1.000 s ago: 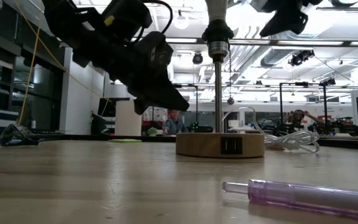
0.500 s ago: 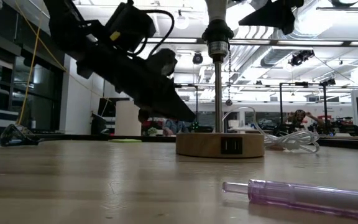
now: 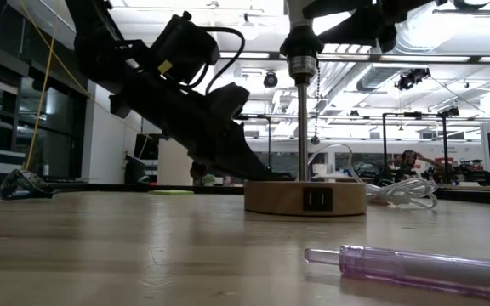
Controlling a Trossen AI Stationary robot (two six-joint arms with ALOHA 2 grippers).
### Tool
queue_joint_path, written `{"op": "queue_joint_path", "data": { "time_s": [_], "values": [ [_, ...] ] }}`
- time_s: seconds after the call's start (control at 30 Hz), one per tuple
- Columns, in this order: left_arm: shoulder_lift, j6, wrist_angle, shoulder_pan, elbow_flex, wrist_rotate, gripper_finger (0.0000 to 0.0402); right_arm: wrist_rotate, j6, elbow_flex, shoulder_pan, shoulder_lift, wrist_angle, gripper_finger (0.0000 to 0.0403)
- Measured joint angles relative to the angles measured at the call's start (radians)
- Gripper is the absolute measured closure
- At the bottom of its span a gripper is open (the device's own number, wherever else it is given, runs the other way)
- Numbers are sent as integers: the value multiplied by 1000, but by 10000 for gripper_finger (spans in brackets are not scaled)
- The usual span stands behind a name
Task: Screw lightbulb
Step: Remove the lightbulb from the lamp
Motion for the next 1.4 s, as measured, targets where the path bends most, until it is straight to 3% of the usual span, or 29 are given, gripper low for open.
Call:
{"op": "queue_joint_path", "data": {
  "time_s": [0.2,0.37,0.57,0.77,0.93,1.27,1.4],
  "values": [
    [14,3,-3,1,18,1,402,179,-1,0,53,58,106,130],
    [14,3,-5,1,18,1,401,291,-55,50,69,101,97,130],
    [14,4,-7,1,18,2,402,275,-77,136,57,208,97,130],
    [15,-6,-9,1,18,2,401,359,-70,195,58,266,93,136],
    [16,-13,-12,1,18,2,401,415,-70,207,58,268,88,171],
    [16,-13,-18,1,18,3,402,394,-21,207,58,268,33,258],
    [16,-13,-31,1,19,3,402,350,-34,209,53,266,7,261]
  ]
}}
